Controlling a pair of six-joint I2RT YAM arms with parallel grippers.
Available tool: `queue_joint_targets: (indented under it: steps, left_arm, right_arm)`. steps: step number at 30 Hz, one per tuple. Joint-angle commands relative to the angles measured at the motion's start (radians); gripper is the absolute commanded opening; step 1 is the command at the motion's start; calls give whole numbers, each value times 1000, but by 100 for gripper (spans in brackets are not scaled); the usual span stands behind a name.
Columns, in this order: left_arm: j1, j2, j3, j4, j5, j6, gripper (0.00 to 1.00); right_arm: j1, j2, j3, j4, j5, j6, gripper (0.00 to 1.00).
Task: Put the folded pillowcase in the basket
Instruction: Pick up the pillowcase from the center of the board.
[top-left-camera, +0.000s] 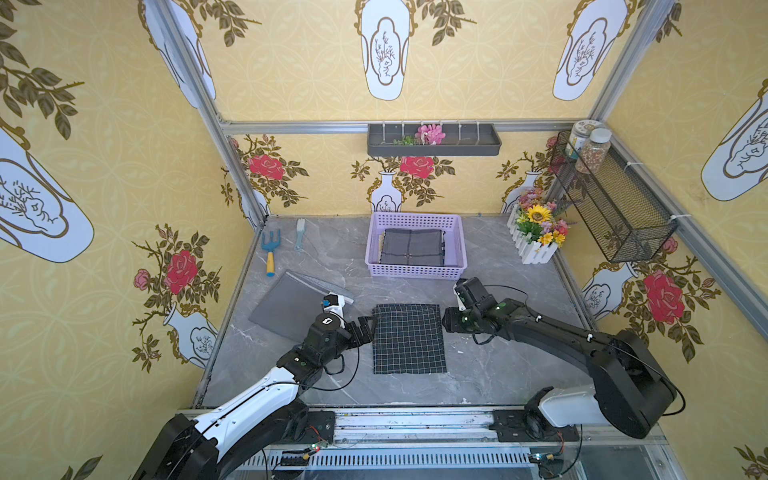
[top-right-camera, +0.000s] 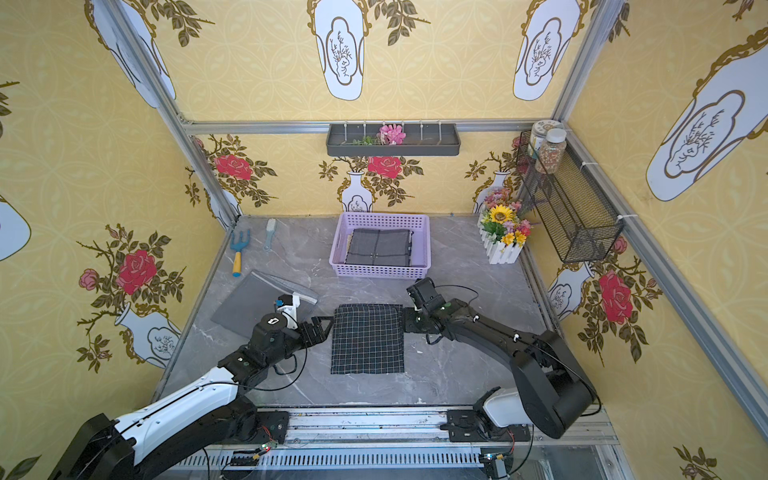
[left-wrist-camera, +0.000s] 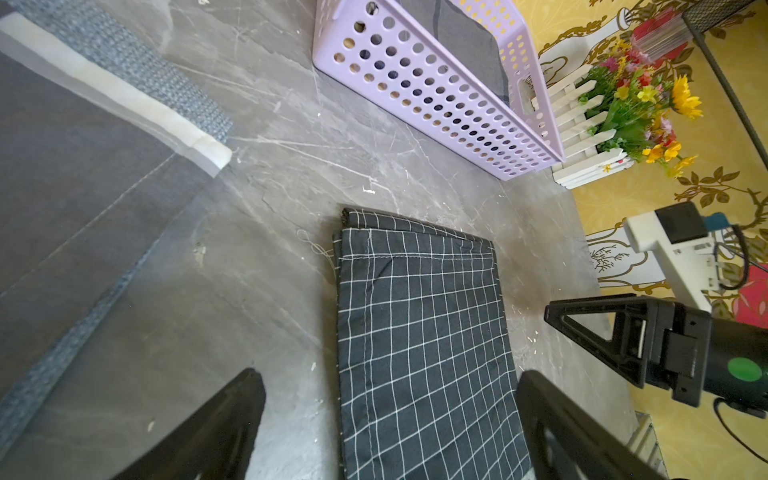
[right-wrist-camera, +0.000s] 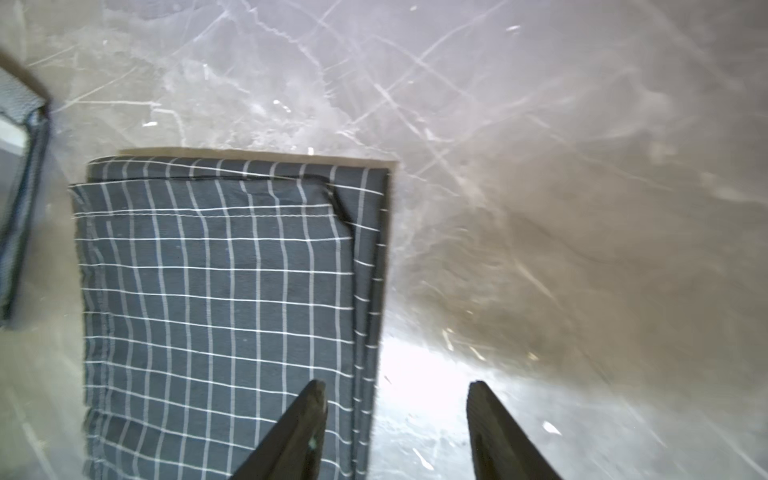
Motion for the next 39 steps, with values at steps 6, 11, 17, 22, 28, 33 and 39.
queue_joint_targets:
  steps: [6,11,17,22,28,33,39]
  left_arm:
    - [-8,7,-28,56,-12,-23,100]
    - [-12,4,-38,62,-13,-25,100]
    - [-12,-1,-48,69,-13,-31,100]
    - [-13,-4,-51,73,-11,-32,100]
    - [-13,-8,-55,75,-9,-34,100]
    - [-13,-16,-61,73,-6,-34,100]
    - [-14,-2,-58,73,0,-34,100]
  right_arm:
    - [-6,127,74,38,-68,-33,59]
    - [-7,180,93,46,-80,-32,58]
    - [-5,216,103,50,-83,-33,55]
    - [-1,249,119,52,-85,-35,50]
    - [17,299,150,53,-82,-37,39]
    - [37,316,167,19,-24,-27,25]
    - [49,297,160,5,4,-25,9]
